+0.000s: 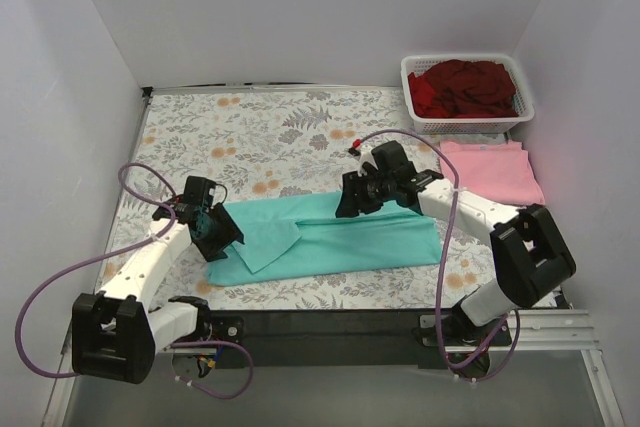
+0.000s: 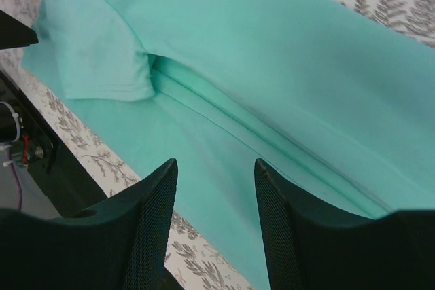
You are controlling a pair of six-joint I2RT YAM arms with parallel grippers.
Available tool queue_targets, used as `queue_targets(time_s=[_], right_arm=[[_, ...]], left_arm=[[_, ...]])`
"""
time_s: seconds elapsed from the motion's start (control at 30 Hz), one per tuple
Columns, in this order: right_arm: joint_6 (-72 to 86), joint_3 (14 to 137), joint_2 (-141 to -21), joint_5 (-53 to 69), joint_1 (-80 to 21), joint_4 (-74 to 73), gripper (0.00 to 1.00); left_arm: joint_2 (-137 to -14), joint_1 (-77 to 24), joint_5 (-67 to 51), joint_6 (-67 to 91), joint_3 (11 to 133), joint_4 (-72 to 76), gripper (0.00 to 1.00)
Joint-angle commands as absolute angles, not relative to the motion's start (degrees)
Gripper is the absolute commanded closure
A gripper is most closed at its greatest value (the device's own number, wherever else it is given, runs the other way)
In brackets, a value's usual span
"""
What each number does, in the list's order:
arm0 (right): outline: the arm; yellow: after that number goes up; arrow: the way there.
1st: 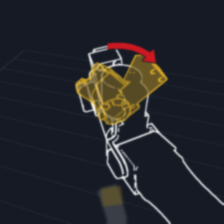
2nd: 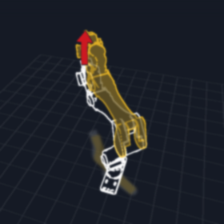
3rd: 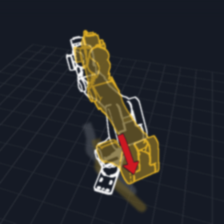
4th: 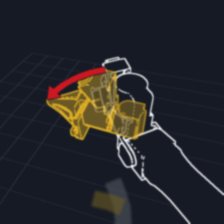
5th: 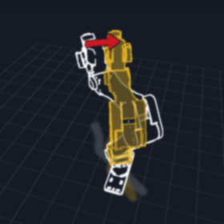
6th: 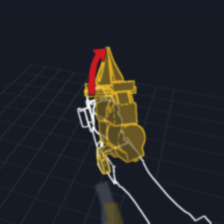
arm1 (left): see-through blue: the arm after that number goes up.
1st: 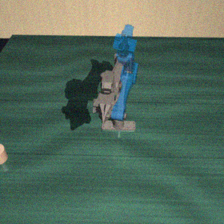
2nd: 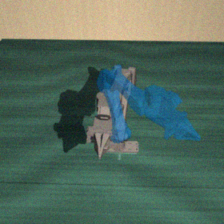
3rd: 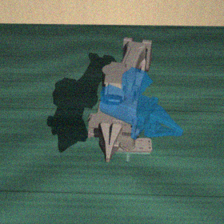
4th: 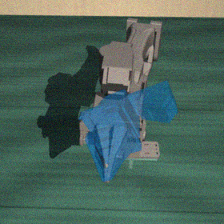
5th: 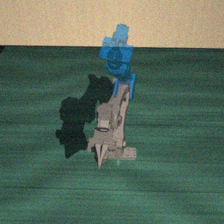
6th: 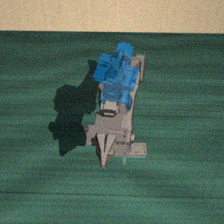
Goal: Fold and stack the t-shirts
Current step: Fold the tshirt
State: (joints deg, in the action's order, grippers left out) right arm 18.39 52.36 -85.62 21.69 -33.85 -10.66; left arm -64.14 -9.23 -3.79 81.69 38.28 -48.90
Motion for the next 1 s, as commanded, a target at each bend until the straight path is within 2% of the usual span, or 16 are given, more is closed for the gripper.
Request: queue_targets(time_s=[0.0, 0.5, 0.63, 0.8, 0.97], right_arm=[[19.86, 57.64, -88.32, 23.82, -36.29, -6.07, 0.44], [22.94, 71.45, -108.27, 28.30, -47.46, -1.05, 0.48], [23.38, 69.44, -111.44, 30.84, -48.60, -1.23, 0.55], [23.30, 63.12, -107.85, 31.64, -48.52, -2.63, 0.57], [19.61, 63.63, -99.78, 27.08, -48.17, -7.11, 0.56]], left_arm=[[-60.03, -9.49, -0.70, 82.09, 41.30, -49.40, 0.47], [-62.14, -9.49, -7.03, 80.95, 42.28, -45.18, 0.50], [-62.58, -9.49, -7.12, 82.09, 40.87, -44.56, 0.50], [-62.84, -9.49, -6.86, 82.35, 40.17, -44.03, 0.51], [-64.68, -9.49, -6.94, 81.74, 40.60, -43.33, 0.51]])
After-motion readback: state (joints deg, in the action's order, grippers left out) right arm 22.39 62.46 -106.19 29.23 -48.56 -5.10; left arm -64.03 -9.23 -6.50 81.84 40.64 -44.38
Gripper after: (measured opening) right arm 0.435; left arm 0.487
